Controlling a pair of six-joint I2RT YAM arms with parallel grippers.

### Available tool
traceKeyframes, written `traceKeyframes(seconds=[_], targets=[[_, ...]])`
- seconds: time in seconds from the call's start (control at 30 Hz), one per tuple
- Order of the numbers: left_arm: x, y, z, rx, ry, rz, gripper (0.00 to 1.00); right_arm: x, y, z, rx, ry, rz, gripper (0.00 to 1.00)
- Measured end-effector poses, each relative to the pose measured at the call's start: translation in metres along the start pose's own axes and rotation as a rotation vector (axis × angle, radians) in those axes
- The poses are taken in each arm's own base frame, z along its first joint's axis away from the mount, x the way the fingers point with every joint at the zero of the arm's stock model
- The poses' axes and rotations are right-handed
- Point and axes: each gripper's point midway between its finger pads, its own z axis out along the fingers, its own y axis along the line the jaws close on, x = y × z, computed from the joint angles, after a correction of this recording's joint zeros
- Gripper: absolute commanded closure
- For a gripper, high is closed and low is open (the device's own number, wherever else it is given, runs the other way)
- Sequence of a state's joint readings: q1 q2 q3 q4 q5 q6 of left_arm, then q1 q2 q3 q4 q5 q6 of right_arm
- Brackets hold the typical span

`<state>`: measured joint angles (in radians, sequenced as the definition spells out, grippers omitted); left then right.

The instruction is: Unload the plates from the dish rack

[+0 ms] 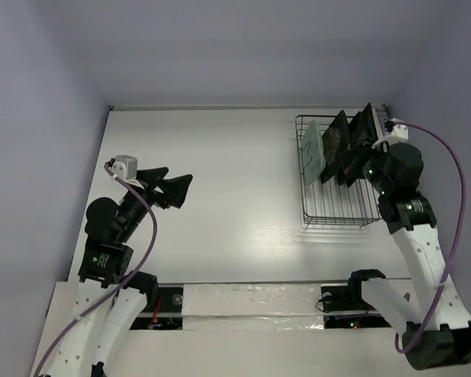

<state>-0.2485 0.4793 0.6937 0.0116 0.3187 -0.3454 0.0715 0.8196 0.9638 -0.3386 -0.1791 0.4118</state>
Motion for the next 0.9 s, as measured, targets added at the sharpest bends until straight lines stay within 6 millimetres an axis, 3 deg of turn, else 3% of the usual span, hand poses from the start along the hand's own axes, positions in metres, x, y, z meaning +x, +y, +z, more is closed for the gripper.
traceKeyframes(seconds=[0.13, 0.27, 0.3, 0.37, 0.4, 0.47, 0.5, 0.6, 0.67, 0.7, 0.8, 0.9], targets=[[0.004, 0.003, 0.001, -0.008, 0.018, 0.0, 0.26, 0.014, -0.004, 0.024, 0.053, 0.085, -0.028, 0.94], [0.006, 0.003, 0.001, -0.011, 0.024, 0.001, 0.51, 0.016, -0.005, 0.045, 0.098, 0.13, -0.07, 0.89], [0.006, 0.004, 0.001, -0.013, 0.024, 0.003, 0.66, 0.016, -0.006, 0.05, 0.114, 0.139, -0.084, 0.84], [0.006, 0.005, 0.001, -0.02, 0.024, 0.001, 0.81, 0.017, -0.011, 0.06, 0.152, 0.153, -0.109, 0.77], [0.006, 0.006, 0.001, -0.022, 0.024, 0.003, 0.93, 0.016, -0.014, 0.066, 0.176, 0.16, -0.123, 0.68], [0.006, 0.007, 0.001, -0.032, 0.022, 0.0, 1.0, 0.015, -0.021, 0.075, 0.221, 0.172, -0.146, 0.57], [0.006, 0.009, 0.001, -0.039, 0.021, 0.001, 1.0, 0.016, -0.025, 0.081, 0.244, 0.178, -0.158, 0.5], [0.006, 0.014, 0.002, -0.066, 0.02, -0.001, 1.0, 0.018, -0.037, 0.097, 0.303, 0.207, -0.189, 0.44], [0.006, 0.016, 0.002, -0.079, 0.018, -0.001, 0.91, 0.022, -0.044, 0.111, 0.337, 0.236, -0.207, 0.43], [0.007, 0.017, 0.002, -0.085, 0.018, -0.002, 0.79, 0.024, -0.047, 0.117, 0.351, 0.248, -0.215, 0.43], [0.007, 0.02, 0.002, -0.101, 0.017, -0.006, 0.62, 0.035, -0.057, 0.137, 0.392, 0.304, -0.235, 0.42], [0.006, 0.022, 0.002, -0.112, 0.014, -0.006, 0.52, 0.047, -0.069, 0.153, 0.436, 0.355, -0.255, 0.42]])
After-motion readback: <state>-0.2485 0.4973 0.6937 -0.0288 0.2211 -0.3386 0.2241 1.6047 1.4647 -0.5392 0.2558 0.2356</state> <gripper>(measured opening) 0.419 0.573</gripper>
